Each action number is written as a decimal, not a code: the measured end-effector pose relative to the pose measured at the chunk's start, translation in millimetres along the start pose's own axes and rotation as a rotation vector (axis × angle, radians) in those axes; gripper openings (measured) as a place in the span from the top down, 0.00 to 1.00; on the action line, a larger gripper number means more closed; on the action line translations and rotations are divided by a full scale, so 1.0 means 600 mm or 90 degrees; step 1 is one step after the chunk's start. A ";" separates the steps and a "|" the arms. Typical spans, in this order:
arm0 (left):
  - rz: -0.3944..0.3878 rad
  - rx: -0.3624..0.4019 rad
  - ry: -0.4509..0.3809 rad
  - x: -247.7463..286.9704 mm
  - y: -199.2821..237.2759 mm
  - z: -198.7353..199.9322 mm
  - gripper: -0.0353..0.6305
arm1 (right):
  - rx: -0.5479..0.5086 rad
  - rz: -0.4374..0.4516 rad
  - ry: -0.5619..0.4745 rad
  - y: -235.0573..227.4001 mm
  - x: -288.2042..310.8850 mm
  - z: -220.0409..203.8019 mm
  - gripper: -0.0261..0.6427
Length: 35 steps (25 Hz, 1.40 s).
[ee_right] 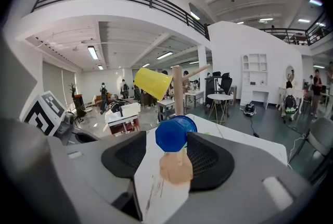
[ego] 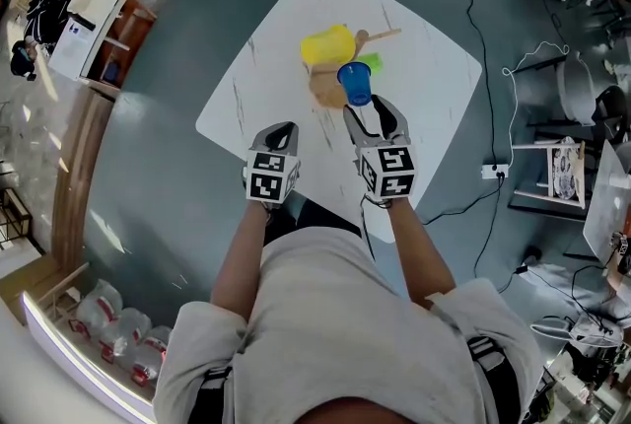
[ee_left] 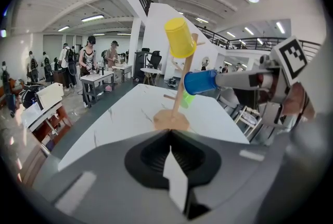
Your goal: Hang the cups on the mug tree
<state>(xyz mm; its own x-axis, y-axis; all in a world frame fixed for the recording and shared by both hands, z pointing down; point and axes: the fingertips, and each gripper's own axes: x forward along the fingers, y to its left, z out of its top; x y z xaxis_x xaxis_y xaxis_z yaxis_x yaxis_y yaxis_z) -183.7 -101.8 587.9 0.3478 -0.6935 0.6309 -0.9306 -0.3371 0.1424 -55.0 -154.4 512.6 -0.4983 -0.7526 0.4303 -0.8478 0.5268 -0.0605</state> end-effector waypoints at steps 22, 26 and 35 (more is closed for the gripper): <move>-0.103 0.120 -0.157 -0.130 -0.067 0.049 0.94 | -0.006 -0.146 -0.065 0.123 -0.139 -0.001 0.96; -0.114 0.120 -0.185 -0.166 -0.102 0.055 0.94 | 0.009 -0.141 -0.088 0.133 -0.170 0.004 0.96; -0.065 0.102 -0.263 -0.238 -0.212 0.057 0.94 | 0.026 -0.151 -0.155 0.093 -0.331 -0.026 0.96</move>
<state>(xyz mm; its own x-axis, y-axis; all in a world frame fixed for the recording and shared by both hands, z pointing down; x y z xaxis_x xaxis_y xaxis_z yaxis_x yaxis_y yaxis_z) -111.0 18.5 453.7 0.4836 -0.8363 0.2584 -0.8710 -0.4890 0.0475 -0.3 30.7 437.6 -0.3108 -0.9271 0.2096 -0.9494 0.3131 -0.0227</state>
